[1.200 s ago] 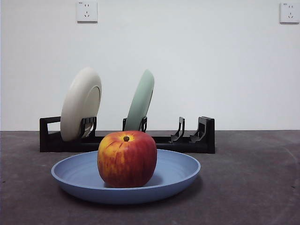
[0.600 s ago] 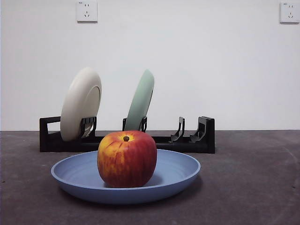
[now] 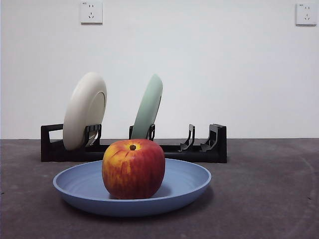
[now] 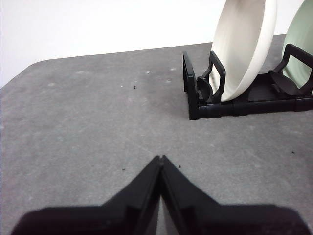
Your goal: Take the blue plate from the plate rack,put the plate on the table,take the apple from the table,put the apple in the plate
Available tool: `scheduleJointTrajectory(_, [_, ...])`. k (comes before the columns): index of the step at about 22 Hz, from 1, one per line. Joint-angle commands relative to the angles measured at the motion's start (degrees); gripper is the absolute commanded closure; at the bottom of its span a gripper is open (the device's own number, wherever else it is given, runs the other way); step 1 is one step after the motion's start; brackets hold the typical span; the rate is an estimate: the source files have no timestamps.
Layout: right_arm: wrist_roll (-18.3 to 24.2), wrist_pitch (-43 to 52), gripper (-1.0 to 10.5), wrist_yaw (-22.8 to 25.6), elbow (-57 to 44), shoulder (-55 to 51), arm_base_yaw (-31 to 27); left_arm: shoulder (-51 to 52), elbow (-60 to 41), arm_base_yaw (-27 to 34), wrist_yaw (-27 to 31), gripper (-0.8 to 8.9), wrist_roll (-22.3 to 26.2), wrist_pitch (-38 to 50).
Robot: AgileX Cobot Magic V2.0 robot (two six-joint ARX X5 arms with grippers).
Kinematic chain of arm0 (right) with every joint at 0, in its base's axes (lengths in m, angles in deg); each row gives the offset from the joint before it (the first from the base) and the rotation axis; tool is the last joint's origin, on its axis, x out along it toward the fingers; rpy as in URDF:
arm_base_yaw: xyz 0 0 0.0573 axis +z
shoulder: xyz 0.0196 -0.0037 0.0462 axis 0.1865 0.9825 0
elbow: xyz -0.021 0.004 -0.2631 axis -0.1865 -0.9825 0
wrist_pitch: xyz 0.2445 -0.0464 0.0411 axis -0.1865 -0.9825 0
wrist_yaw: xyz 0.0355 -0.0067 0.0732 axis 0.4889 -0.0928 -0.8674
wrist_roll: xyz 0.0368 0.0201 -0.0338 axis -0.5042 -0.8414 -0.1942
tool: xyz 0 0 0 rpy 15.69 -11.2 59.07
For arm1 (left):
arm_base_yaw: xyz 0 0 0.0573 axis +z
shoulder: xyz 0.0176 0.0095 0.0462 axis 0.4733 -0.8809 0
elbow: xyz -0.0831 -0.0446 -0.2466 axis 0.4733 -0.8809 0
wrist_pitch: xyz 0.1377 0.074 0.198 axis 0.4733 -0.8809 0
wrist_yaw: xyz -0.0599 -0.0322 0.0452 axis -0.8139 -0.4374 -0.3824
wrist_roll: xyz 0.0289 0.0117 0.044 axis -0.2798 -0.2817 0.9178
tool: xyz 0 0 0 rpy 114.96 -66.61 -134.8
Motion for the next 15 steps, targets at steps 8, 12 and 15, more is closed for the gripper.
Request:
scheduleJointTrajectory(8, [23.08,45.4,9.5,-20.81,-35.36,-25.86,-33.86,-0.74,-0.57,0.2,-0.24,8.17,-0.24,0.35])
scheduleJointTrajectory(12, [23.06,45.68,9.5,-20.76,-44.17,-33.86,-36.81,-0.74,-0.57,0.2,-0.26,8.17,-0.24,0.37])
scheduleJointTrajectory(15, [22.71,47.63,9.5,-20.79,-49.79,-38.56,-37.79,-0.74,-0.57,0.2,-0.26,8.17,-0.24,0.37])
